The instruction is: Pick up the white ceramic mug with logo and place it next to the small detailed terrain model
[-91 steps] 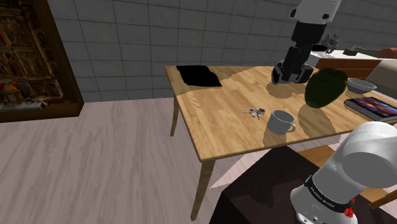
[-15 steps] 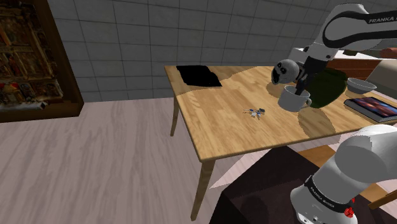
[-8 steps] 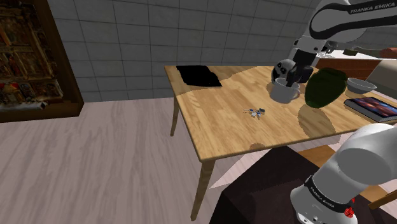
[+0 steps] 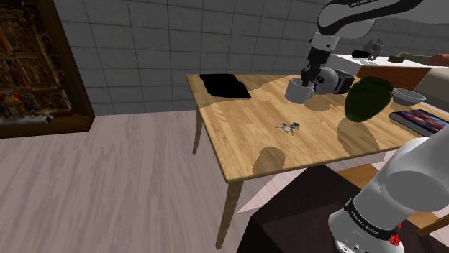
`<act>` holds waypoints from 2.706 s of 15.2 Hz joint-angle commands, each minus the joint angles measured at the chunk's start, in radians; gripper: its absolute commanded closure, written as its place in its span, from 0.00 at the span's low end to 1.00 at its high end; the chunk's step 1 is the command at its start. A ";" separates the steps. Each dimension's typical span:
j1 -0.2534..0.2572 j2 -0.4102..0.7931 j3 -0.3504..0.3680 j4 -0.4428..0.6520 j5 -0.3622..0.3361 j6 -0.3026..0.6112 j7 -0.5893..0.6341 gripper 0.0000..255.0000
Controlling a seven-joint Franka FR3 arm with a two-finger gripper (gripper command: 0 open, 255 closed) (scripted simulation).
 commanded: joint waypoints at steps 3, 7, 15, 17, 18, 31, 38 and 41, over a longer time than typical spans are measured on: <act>0.024 0.157 -0.005 0.148 0.067 -0.004 -0.014 1.00; 0.028 0.323 -0.005 0.333 0.139 -0.038 -0.031 1.00; -0.033 0.688 0.022 0.822 0.273 -0.189 -0.038 1.00; -0.065 0.800 0.036 0.997 0.303 -0.253 -0.028 1.00; -0.086 0.865 0.044 1.103 0.319 -0.294 -0.019 1.00; -0.069 0.886 0.051 0.973 0.327 -0.147 -0.034 1.00; -0.061 0.896 0.054 0.895 0.334 -0.060 -0.045 1.00; -0.058 0.905 0.057 0.868 0.338 -0.026 -0.050 1.00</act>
